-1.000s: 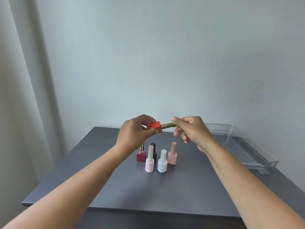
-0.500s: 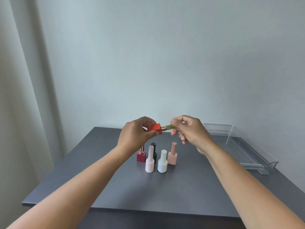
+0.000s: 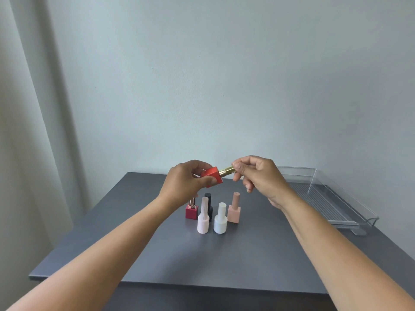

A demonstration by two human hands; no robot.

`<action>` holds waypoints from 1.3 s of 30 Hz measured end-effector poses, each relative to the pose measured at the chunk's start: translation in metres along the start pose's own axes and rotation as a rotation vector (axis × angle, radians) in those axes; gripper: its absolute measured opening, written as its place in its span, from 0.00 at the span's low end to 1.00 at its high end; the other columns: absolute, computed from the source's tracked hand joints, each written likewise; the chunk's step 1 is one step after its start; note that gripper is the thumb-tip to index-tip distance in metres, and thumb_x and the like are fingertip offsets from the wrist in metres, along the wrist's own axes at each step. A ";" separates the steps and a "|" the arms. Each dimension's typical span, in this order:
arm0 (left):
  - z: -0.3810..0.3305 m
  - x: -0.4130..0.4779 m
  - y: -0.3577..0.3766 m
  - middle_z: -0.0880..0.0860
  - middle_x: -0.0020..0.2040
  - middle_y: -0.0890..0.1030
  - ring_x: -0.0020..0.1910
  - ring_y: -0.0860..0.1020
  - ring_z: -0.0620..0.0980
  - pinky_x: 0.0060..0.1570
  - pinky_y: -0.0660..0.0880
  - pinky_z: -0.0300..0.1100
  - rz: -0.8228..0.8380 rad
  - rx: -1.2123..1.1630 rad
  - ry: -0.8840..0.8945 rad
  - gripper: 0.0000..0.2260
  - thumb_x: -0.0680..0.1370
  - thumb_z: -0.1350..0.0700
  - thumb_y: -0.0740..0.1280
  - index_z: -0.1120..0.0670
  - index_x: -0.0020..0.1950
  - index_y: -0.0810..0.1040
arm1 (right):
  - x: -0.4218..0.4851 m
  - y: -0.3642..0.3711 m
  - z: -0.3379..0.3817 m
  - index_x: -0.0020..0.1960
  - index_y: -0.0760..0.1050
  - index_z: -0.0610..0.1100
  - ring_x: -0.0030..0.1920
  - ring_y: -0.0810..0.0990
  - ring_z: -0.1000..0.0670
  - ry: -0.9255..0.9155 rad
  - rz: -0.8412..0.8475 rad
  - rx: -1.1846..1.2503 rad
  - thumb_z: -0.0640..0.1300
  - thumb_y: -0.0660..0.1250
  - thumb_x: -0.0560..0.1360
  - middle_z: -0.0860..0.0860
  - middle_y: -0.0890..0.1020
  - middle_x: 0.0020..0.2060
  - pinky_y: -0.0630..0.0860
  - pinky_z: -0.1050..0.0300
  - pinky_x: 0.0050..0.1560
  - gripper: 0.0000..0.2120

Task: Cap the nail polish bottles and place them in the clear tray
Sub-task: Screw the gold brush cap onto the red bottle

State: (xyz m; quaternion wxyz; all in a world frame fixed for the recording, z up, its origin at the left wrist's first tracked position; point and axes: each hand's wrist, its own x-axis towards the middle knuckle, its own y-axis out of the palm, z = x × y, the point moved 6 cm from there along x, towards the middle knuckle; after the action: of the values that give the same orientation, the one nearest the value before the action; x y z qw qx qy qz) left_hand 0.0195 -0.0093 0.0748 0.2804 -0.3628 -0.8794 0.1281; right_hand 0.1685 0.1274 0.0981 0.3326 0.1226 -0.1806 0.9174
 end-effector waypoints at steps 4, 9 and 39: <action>-0.001 -0.001 0.005 0.44 0.46 0.85 0.42 0.85 0.45 0.33 0.82 0.40 0.072 -0.026 0.007 0.17 0.73 0.53 0.77 0.50 0.61 0.82 | 0.000 0.001 -0.001 0.55 0.81 0.44 0.24 0.68 0.53 -0.023 0.033 0.144 0.41 0.68 0.78 0.48 0.78 0.32 0.71 0.60 0.28 0.07; -0.002 -0.003 0.007 0.34 0.40 0.82 0.39 0.81 0.33 0.43 0.82 0.41 0.022 0.046 0.032 0.16 0.72 0.50 0.78 0.48 0.58 0.84 | 0.000 0.002 -0.006 0.48 0.82 0.43 0.22 0.67 0.54 -0.033 -0.061 0.132 0.41 0.67 0.78 0.50 0.78 0.28 0.69 0.60 0.24 0.05; -0.007 -0.009 0.021 0.45 0.43 0.88 0.48 0.84 0.46 0.58 0.75 0.49 0.381 -0.113 -0.045 0.08 0.69 0.39 0.72 0.36 0.47 0.84 | -0.002 0.014 0.006 0.50 0.84 0.44 0.25 0.65 0.55 -0.011 0.024 0.184 0.47 0.67 0.78 0.53 0.69 0.28 0.70 0.61 0.29 0.09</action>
State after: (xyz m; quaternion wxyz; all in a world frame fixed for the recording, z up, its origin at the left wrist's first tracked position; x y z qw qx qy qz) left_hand 0.0409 -0.0009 0.0679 0.2105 -0.5348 -0.8067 0.1375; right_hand 0.1608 0.1136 0.0994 0.3077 0.1557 -0.0988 0.9334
